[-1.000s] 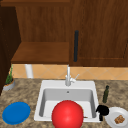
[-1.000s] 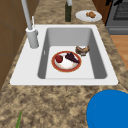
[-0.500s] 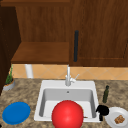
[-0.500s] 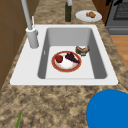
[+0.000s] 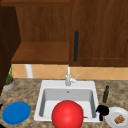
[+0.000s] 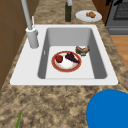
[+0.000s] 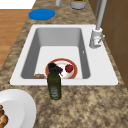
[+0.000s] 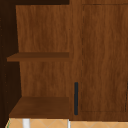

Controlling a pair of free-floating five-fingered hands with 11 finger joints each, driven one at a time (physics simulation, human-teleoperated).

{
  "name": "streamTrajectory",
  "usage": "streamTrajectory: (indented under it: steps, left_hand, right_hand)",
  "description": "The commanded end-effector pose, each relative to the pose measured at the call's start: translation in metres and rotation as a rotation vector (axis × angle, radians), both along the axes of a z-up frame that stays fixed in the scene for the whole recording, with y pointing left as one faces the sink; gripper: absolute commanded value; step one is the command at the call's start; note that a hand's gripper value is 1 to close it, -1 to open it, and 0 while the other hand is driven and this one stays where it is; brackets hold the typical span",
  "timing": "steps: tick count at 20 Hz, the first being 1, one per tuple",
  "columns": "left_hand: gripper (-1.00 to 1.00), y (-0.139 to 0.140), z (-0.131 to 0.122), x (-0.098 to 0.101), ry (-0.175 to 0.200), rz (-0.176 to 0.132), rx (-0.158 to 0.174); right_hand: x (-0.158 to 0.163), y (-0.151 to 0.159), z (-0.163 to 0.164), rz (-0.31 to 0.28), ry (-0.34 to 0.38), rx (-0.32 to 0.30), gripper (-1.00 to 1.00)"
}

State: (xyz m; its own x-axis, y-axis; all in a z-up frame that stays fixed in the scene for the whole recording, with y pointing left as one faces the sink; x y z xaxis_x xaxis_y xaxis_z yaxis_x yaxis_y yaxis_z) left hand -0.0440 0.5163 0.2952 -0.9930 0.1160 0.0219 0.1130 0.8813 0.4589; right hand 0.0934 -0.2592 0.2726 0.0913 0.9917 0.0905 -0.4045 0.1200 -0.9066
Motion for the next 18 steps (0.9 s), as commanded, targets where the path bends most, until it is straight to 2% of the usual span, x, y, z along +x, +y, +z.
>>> streamTrajectory:
  steps: [1,3,4,6,7,10,11,12,14,18]
  left_hand:
    - [-1.00,-0.022,-0.003,0.000,0.000,0.000,0.085]
    - [-1.00,-0.031,-0.004,0.007,0.011,0.003,0.074]
    - [-1.00,-0.032,-0.005,0.010,0.027,0.020,0.055]
    - [-1.00,-0.035,-0.001,0.005,0.033,0.001,0.077]
    - [-1.00,-0.029,-0.003,0.006,-0.002,0.001,0.012]
    - [-1.00,-0.033,-0.003,0.006,0.004,-0.001,0.012]
    - [-1.00,-0.041,-0.007,0.015,0.033,-0.005,0.031]
    - [-1.00,-0.050,-0.003,0.018,0.034,-0.010,0.068]
    - [-1.00,-0.059,-0.004,0.023,0.031,0.002,0.073]
    - [-1.00,-0.079,-0.004,0.033,0.033,0.003,0.094]
  right_hand:
    - [0.000,0.000,0.000,0.000,0.000,0.000,0.00]
    - [0.000,0.000,0.000,0.000,0.000,0.000,0.00]
    - [0.000,0.000,0.000,0.000,0.000,0.000,0.00]
    - [0.000,0.000,0.000,0.000,0.000,0.000,0.00]
    - [0.000,0.000,0.000,0.000,0.000,0.000,0.00]
    - [0.000,0.000,0.000,0.000,0.000,0.000,0.00]
    - [0.000,0.000,0.000,0.000,0.000,0.000,0.00]
    - [0.000,0.000,0.000,0.000,0.000,0.000,0.00]
    - [0.000,0.000,0.000,0.000,0.000,0.000,0.00]
    - [0.000,0.000,0.000,0.000,0.000,0.000,0.00]
